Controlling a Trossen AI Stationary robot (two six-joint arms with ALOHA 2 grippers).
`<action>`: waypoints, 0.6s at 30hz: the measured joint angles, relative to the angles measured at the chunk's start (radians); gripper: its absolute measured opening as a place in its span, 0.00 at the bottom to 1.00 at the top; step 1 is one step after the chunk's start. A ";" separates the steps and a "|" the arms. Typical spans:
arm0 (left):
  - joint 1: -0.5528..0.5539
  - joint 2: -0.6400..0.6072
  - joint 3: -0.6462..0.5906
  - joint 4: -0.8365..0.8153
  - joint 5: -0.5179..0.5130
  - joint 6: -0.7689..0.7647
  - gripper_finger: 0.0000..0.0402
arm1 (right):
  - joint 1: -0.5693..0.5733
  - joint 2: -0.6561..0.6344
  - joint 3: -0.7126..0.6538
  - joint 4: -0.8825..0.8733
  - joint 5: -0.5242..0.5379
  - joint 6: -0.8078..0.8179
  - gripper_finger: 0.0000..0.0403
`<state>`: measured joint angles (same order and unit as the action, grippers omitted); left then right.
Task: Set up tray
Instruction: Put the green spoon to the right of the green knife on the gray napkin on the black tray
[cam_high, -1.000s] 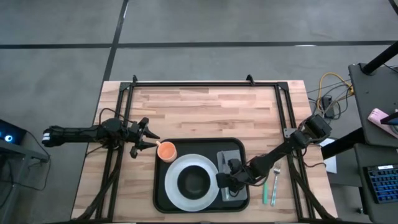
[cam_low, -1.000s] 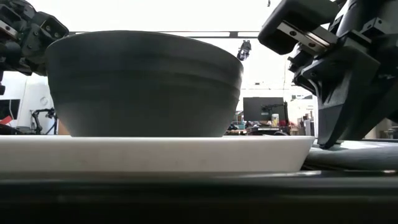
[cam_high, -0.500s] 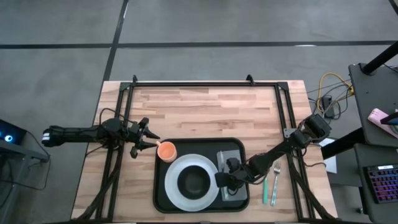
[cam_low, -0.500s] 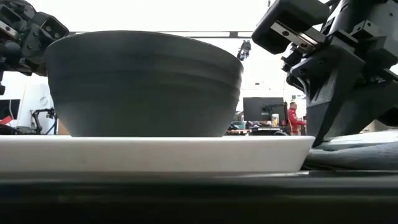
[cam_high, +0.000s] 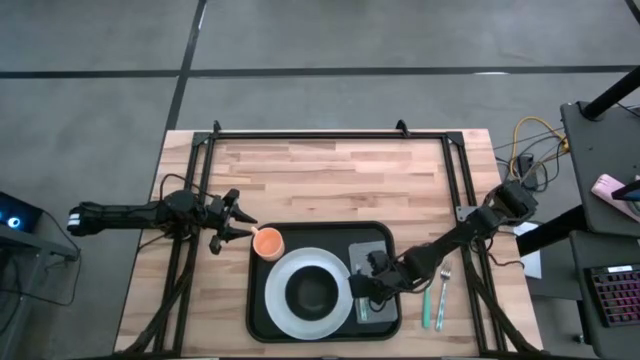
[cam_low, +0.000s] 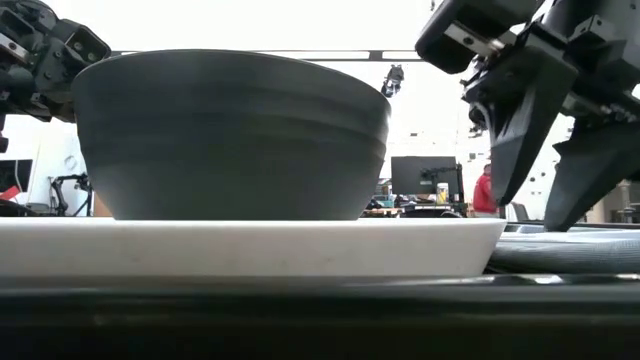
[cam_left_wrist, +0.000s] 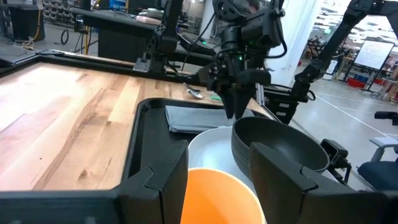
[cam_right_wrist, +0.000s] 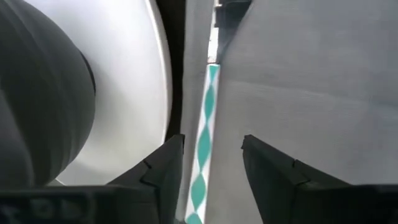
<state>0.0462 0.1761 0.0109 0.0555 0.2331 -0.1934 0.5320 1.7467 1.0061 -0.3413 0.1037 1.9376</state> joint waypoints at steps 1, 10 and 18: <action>0.000 0.000 0.000 0.000 0.000 0.000 0.38 | 0.000 -0.013 0.000 -0.020 0.001 0.000 0.39; 0.000 0.003 0.000 0.000 0.000 0.000 0.38 | 0.036 -0.129 0.000 -0.231 -0.018 0.096 0.41; 0.000 0.007 0.000 0.000 0.000 0.000 0.38 | 0.110 -0.177 0.000 -0.381 -0.105 0.208 0.43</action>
<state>0.0463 0.1829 0.0109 0.0555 0.2333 -0.1934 0.6420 1.5700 1.0060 -0.7220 -0.0015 2.1453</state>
